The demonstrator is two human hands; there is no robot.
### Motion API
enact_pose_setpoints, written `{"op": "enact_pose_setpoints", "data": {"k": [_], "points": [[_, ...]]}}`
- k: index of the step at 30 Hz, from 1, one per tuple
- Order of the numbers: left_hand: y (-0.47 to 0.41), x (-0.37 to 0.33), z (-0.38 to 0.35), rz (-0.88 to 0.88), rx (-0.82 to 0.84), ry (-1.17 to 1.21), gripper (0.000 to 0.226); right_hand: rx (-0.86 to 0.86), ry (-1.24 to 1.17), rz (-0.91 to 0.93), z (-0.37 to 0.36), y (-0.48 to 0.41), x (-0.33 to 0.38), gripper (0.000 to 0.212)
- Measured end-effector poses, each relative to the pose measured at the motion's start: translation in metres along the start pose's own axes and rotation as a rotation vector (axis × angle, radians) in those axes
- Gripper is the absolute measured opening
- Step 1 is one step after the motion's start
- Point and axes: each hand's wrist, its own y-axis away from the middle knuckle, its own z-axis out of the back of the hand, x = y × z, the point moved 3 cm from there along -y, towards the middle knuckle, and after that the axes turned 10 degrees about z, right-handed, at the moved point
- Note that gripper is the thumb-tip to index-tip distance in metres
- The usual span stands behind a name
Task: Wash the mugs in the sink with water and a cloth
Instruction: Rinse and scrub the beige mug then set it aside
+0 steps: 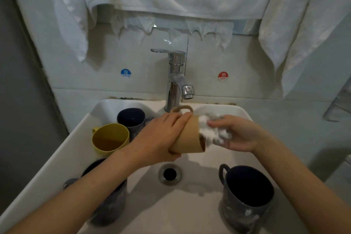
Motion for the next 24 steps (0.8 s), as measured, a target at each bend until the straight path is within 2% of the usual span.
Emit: {"op": "enact_pose_setpoints", "data": {"k": [3,5,9,12,13,15,17,19,21,22,24], "points": [[0.001,-0.004,-0.001,0.016,-0.174,-0.222,0.106,-0.284,-0.453,-0.017,-0.005,-0.003,-0.004,0.028],[0.0,-0.011,-0.003,0.019,-0.243,-0.246,0.101,-0.339,-0.515,-0.018,-0.008,-0.004,-0.01,0.026],[0.001,-0.013,-0.007,0.067,-0.216,-0.2,0.103,-0.318,-0.208,0.042,-0.009,-0.004,-0.013,0.028],[0.001,-0.009,-0.006,0.118,-0.072,-0.118,0.107,-0.156,0.132,0.129,-0.021,-0.001,-0.007,0.02],[0.001,-0.006,-0.005,0.134,-0.016,-0.042,0.105,-0.075,0.31,0.155,-0.024,-0.001,-0.007,0.017],[0.002,-0.001,-0.004,0.18,0.148,0.157,0.102,0.004,0.604,0.198,-0.026,0.002,-0.007,0.028],[0.002,0.002,-0.001,0.188,0.225,0.298,0.101,0.019,0.746,0.218,-0.029,0.005,-0.005,0.03],[0.003,0.003,0.002,0.196,0.294,0.418,0.101,0.007,0.796,0.222,-0.028,0.004,-0.006,0.022],[0.002,0.003,0.002,0.226,0.313,0.432,0.106,-0.083,0.703,0.22,-0.025,0.002,-0.004,0.016],[0.001,0.002,0.004,0.237,0.267,0.394,0.109,-0.143,0.598,0.203,-0.02,0.0,-0.005,0.018],[0.002,-0.003,0.01,0.197,0.127,0.211,0.106,-0.245,0.362,0.144,-0.011,-0.005,-0.008,0.041]]}}
